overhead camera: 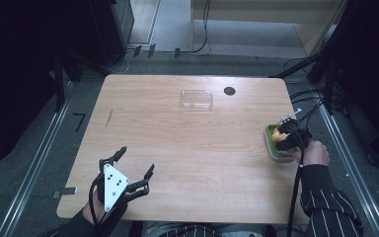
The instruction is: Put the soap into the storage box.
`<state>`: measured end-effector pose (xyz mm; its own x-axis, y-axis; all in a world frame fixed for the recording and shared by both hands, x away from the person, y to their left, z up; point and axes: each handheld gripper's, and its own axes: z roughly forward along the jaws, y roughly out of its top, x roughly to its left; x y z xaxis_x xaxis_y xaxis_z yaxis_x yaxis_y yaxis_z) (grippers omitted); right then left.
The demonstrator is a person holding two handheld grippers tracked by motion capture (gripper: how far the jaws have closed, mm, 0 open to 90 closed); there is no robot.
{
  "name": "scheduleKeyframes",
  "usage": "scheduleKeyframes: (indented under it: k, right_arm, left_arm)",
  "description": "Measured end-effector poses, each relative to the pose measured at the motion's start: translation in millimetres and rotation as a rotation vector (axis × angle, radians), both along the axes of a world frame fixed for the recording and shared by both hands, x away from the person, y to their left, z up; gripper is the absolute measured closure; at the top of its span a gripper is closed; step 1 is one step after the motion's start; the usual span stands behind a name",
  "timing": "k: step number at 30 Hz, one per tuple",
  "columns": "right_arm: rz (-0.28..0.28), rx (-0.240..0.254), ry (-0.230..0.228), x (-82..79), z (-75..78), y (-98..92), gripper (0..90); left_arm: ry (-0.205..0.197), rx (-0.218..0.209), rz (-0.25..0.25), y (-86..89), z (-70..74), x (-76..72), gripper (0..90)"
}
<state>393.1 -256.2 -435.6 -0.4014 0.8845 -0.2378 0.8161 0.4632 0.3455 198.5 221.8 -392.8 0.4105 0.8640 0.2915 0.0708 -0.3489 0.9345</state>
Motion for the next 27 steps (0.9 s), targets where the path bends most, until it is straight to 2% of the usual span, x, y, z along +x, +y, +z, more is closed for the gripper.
scheduleKeyframes:
  k: [11, 27]
  right_arm:
    - [-0.034, 0.014, 0.043, 8.5, -8.0, -4.5, 40.1]
    - [-0.055, 0.020, 0.064, 13.5, -11.6, -3.0, 40.0]
  left_arm:
    - [0.000, -0.002, 0.001, 0.1, 0.0, 0.1, 13.5]
    - [0.000, -0.001, 0.001, 0.2, 0.1, 0.0, 13.5]
